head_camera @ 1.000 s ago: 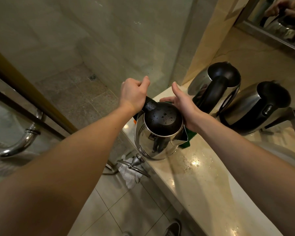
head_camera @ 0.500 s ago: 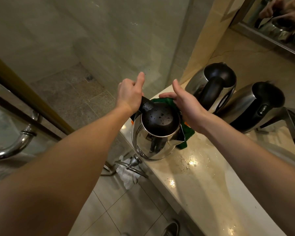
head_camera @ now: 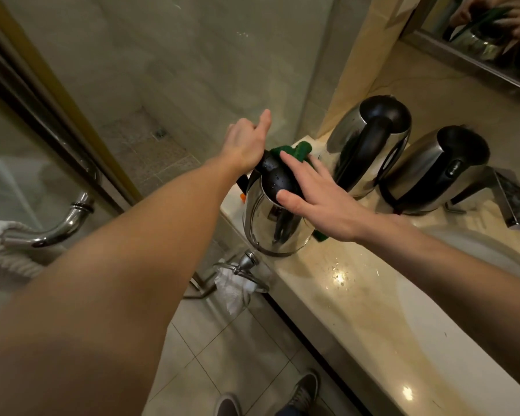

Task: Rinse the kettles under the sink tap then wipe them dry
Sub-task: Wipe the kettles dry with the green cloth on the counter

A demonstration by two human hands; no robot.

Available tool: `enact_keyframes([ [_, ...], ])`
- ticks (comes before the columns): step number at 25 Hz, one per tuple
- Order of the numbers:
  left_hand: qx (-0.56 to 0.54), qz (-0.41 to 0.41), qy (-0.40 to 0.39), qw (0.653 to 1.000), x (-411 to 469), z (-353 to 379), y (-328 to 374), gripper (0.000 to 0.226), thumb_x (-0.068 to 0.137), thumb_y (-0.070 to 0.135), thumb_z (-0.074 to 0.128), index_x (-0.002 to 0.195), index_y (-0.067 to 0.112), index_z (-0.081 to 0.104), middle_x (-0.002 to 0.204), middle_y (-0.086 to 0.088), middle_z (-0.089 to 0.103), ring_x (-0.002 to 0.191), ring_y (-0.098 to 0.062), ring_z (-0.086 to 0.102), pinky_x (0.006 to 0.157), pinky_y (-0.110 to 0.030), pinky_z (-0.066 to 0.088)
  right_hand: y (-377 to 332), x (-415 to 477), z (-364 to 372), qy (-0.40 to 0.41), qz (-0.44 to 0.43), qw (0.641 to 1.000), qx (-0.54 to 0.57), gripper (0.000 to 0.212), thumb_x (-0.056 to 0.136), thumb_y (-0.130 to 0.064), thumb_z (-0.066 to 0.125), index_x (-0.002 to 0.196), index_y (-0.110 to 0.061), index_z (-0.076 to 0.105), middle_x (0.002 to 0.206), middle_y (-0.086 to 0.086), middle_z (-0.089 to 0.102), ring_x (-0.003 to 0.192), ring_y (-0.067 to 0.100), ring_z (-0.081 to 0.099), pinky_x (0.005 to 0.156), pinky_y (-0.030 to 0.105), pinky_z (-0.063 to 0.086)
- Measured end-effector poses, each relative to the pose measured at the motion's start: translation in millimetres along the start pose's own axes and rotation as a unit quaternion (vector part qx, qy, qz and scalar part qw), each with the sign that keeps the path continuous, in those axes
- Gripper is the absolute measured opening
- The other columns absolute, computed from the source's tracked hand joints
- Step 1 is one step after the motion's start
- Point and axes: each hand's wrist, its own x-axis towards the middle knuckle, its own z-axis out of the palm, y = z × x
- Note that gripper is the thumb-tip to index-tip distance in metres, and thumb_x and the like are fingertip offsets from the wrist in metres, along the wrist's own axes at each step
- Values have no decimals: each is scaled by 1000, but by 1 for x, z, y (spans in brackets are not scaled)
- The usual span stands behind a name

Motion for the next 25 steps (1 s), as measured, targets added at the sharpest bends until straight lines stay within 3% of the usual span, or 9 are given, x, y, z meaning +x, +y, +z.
enact_keyframes([
  [4,-4,-12,-2,1000,0,0,-1,67,107,54,30,73,3,57,101,-27,67,106,-40,61,83,-37,39,-14,-5,16,-7,-11,988,-155,100,81,-82,14,158,-23,-10,167,4,6,151,31,-17,121,58,1],
  [8,-1,-10,0,1000,-1,0,-1,66,107,53,29,75,2,55,110,-30,67,110,-41,59,87,-39,40,-19,-17,35,-11,-32,957,-287,97,85,-79,12,156,-19,-17,166,9,9,149,38,-20,119,65,-2],
  [10,-8,-13,2,1000,-2,0,0,71,107,53,28,78,-4,60,112,-32,66,111,-44,58,88,-41,41,-18,-19,36,-16,-42,946,-322,97,86,-78,12,155,-17,-17,165,11,14,149,41,-18,118,66,0],
  [13,-10,-13,3,1000,-2,1,-1,78,107,53,27,98,-15,64,116,-34,65,115,-46,56,92,-43,41,-16,-19,26,-15,-51,945,-321,95,87,-75,12,156,-17,-14,162,12,23,151,39,-11,120,63,4],
  [17,-19,-26,6,999,-1,1,-2,77,107,55,27,110,-11,65,123,-30,64,119,-42,56,95,-39,39,-15,-1,13,20,-12,977,-211,90,92,-72,22,159,-16,-3,164,9,20,153,32,1,122,54,13],
  [21,-36,-42,25,998,0,3,-3,71,106,55,28,105,-5,66,119,-26,64,113,-38,58,86,-35,37,-12,21,-8,54,60,997,13,70,102,-57,32,157,-14,20,159,9,34,145,25,29,112,31,24],
  [23,-51,-45,30,997,0,5,-4,66,106,54,29,92,0,64,108,-21,65,105,-36,59,82,-34,35,-3,28,-17,35,124,975,178,68,102,-59,27,155,-16,27,156,2,36,145,18,31,113,27,20],
  [25,-67,-49,37,996,-1,5,-4,63,106,54,30,78,4,57,95,-15,64,96,-32,60,78,-35,34,9,31,-18,26,185,925,329,73,100,-64,23,154,-15,31,153,-3,38,143,15,32,120,33,18],
])
